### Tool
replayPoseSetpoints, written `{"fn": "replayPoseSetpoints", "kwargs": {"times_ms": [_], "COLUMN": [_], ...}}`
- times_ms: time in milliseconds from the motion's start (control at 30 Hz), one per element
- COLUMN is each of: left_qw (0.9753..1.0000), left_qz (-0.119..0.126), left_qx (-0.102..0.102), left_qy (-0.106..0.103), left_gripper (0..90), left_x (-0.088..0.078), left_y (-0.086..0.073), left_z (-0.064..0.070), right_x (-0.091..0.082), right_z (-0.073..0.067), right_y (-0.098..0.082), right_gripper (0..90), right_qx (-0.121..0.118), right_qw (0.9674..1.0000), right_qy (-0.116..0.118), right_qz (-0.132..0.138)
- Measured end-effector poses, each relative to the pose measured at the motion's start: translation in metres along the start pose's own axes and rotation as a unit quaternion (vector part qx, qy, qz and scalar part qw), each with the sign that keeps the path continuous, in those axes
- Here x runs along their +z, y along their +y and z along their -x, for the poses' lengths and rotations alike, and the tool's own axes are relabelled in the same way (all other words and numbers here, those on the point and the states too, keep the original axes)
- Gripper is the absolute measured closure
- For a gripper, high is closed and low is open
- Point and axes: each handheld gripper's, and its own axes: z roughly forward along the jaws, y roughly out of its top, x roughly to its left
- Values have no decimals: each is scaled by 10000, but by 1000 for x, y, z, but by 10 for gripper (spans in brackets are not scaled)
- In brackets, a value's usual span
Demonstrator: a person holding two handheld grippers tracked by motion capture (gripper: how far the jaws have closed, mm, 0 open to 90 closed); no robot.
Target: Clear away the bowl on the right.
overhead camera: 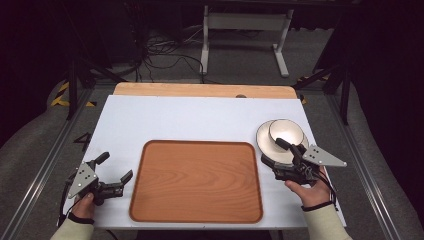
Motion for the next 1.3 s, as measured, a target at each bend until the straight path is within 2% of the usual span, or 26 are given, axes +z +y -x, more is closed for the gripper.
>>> {"fn": "replayPoseSetpoints", "kwargs": {"times_ms": [167, 233, 367, 467, 633, 1033, 1300], "left_qw": [10000, 10000, 10000, 10000, 10000, 10000, 10000], "left_qz": [-12, -12, -9, -4, 1, 2, -2], "left_qx": [-26, -22, -10, -10, -15, -19, -8], "left_qy": [0, 2, -7, -3, 0, 3, -1], "left_gripper": [3, 3, 3, 3, 3, 3, 3], "left_x": [0, 0, 0, 0, 0, 0, 0], "left_y": [0, 0, 0, 0, 0, 0, 0], "left_z": [0, 0, 0, 0, 0, 0, 0], "right_x": [-1, -2, -1, 0, 3, 6, 8], "right_z": [-2, -2, 1, 6, 16, 53, 69], "right_y": [8, 9, 16, 21, 28, 38, 41], "right_gripper": [247, 261, 304, 306, 322, 304, 285], "right_qx": [-84, -75, -32, -30, -6, 77, 25], "right_qw": [9998, 9998, 9989, 9990, 9989, 9974, 9981], "right_qy": [120, 117, 68, 25, -42, -420, -424], "right_qz": [-130, -169, -455, -439, -465, -577, -448]}}
